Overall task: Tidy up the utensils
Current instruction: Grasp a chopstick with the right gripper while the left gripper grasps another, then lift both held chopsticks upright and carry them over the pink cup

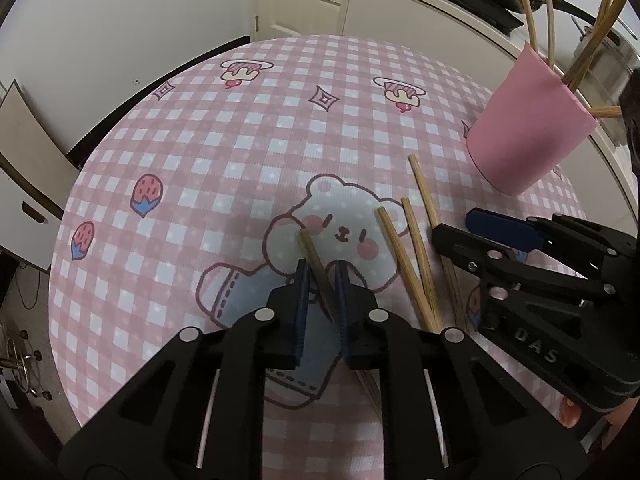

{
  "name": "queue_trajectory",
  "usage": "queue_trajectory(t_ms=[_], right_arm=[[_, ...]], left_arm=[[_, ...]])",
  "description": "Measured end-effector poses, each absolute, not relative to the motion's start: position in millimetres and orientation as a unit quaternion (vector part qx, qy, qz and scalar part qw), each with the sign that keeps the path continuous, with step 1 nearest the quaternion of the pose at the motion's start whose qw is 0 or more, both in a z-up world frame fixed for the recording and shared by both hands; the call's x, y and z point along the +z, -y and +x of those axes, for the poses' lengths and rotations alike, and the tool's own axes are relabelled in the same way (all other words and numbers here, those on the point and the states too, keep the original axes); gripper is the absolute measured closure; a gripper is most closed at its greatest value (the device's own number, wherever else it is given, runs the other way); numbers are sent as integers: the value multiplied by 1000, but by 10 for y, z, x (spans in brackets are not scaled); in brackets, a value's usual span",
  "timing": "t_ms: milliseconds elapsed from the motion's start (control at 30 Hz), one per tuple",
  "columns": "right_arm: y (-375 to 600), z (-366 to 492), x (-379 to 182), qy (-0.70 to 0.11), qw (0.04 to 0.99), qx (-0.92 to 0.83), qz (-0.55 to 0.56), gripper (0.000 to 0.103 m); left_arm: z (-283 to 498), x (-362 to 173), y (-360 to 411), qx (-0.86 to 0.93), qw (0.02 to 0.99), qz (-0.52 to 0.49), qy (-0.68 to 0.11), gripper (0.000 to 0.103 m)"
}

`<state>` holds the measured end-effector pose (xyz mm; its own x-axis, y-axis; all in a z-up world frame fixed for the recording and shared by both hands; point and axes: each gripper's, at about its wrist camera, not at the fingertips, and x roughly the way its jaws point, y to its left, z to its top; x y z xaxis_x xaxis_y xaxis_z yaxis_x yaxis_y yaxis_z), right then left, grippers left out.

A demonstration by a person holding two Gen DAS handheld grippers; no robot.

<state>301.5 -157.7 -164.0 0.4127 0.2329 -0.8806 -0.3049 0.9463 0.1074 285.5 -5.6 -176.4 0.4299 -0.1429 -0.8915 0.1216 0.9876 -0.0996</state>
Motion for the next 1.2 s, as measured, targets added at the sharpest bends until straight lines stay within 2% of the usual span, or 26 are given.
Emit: queue_trajectory(t_ms=[67,167,200,467,667,1200], right_arm=[[1545,3041,-1643,-518,840,157,-39,74],[1515,3072,-1649,-512,845,147,-52,91],[1528,3072,-1648,-511,846,145,-51,94],[1590,2919,-1484,-482,862,156,-25,98],[1639,2684,-1099,-439,882,170,-23,98],[1805,1916,-197,-325,921,213,-26,98]], left_arm=[[2878,-1772,59,-79,846,-11,-528,90],[2892,-1777,51,-80,847,-16,-525,92],[2893,-1779,46,-80,848,-20,-524,92],[2825,-1688,-72,-92,848,-60,-519,96],[2606,-1323,-112,-103,867,-73,-483,96],[1757,3,-79,-159,931,-105,-312,96]])
